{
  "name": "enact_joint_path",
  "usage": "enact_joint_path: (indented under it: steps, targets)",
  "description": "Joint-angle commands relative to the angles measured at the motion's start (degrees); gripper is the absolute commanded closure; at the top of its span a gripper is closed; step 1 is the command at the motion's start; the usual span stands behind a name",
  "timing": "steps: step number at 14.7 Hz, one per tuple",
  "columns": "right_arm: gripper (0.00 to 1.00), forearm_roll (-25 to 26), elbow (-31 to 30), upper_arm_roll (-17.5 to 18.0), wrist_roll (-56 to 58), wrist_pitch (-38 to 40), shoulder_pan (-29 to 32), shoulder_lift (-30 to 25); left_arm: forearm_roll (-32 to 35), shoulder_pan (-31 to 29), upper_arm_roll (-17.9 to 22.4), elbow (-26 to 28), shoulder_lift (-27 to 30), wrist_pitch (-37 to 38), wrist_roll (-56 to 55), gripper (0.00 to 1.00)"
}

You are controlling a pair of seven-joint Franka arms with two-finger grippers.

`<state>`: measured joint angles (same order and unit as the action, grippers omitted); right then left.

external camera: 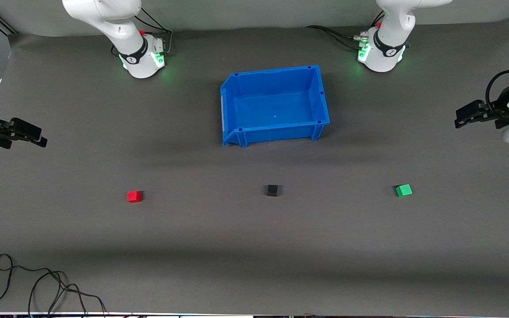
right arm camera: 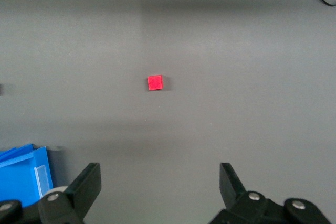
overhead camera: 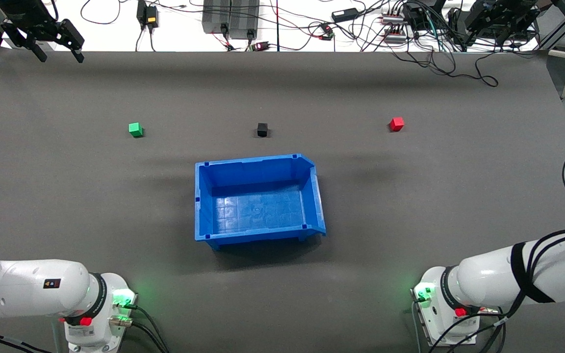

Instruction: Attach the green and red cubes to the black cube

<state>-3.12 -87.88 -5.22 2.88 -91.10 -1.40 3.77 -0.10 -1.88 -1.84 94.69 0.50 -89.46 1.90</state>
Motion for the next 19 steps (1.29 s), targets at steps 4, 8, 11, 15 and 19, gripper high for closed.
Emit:
enact_joint_path:
  steps: [4,8,11,15,19]
  targets:
    - [0.0,-1.0,-0.5,0.4,-0.8,0.0,0.3,-0.6,0.6,0.4,0.2,-1.0,-0.2,1.3,0.5,0.0]
    - [0.0,-2.0,2.1,0.5,-19.3,-0.6,0.4,1.2,1.0,0.6,0.1,-0.6,-0.3,0.5,0.6,0.0]
    - [0.0,-4.0,5.4,0.4,-42.2,-0.6,0.5,4.7,2.2,0.8,0.1,-0.5,-0.5,0.2,0.6,0.0]
    - [0.0,-9.6,5.6,0.2,-58.6,-1.8,1.3,9.4,2.1,0.6,0.1,-0.1,-1.0,0.1,0.2,0.0]
    - [0.0,-15.9,3.1,-0.3,-67.1,-3.1,2.5,15.2,2.1,0.6,0.0,-0.1,-1.2,0.7,0.8,0.0]
